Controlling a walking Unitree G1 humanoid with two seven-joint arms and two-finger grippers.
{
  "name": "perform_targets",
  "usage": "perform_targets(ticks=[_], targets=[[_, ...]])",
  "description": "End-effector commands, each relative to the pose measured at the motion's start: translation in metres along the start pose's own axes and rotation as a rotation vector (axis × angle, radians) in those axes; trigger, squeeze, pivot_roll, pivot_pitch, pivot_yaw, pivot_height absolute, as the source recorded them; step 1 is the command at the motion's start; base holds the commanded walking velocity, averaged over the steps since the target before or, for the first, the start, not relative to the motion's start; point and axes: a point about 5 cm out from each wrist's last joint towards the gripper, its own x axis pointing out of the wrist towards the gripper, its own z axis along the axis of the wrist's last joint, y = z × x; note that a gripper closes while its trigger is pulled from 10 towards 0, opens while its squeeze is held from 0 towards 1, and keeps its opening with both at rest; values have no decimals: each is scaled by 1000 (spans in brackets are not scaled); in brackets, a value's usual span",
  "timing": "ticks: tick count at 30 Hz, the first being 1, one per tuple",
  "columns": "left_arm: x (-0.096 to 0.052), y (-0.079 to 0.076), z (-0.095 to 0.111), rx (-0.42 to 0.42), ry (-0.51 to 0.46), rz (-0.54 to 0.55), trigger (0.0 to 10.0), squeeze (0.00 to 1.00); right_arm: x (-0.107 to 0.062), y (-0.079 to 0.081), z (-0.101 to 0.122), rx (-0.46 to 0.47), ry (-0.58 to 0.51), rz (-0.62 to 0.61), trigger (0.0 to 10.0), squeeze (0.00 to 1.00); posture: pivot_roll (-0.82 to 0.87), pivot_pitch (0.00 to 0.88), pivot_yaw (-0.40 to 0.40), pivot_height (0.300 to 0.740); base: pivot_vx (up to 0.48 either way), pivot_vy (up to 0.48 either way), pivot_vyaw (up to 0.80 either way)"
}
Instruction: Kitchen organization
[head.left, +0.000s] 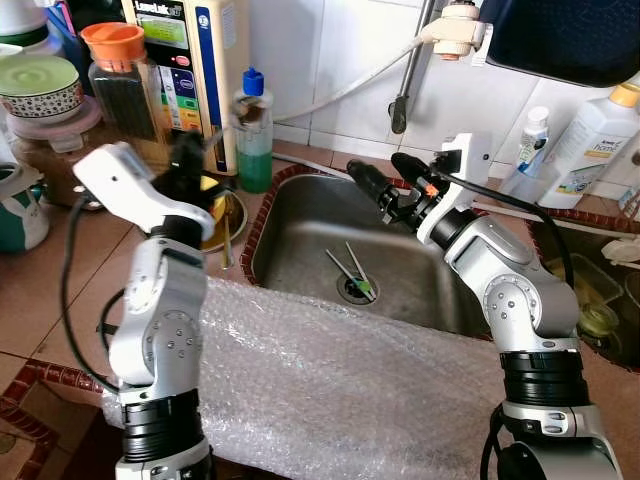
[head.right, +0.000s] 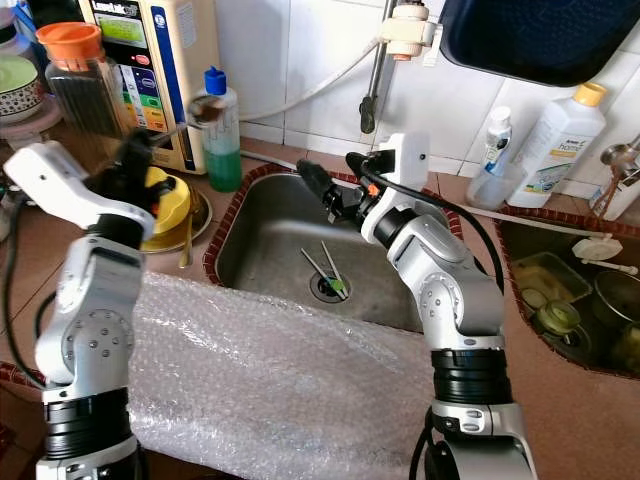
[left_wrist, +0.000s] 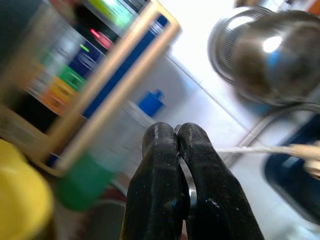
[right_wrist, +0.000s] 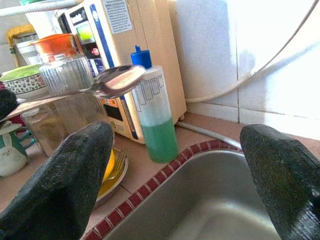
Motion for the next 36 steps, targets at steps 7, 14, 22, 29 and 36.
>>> perform_targets(ticks=[7, 14, 22, 29, 36], targets=[[0, -31, -22, -174, 129, -206, 0, 0, 19, 0, 9, 306, -65, -48, 10000, 0, 60, 23, -73, 740, 0, 0, 0], [-3, -39, -35, -219, 187, -243, 0, 0, 31, 8, 12, 441, -73, -12, 10000, 0, 59, 23, -75, 740, 0, 0, 0], [-8, -47, -42, -260, 221, -279, 0, 0, 40, 15, 11, 546, -60, 5, 10000, 0, 54, 27, -75, 740, 0, 0, 0], [-8, -51, -43, -258, 231, -302, 0, 0, 43, 21, 10, 587, -52, 19, 10000, 0, 51, 25, -74, 740, 0, 0, 0], [-8, -51, -44, -261, 240, -309, 0, 0, 47, 25, 6, 595, -43, 26, 6235, 0, 51, 24, -75, 740, 0, 0, 0]])
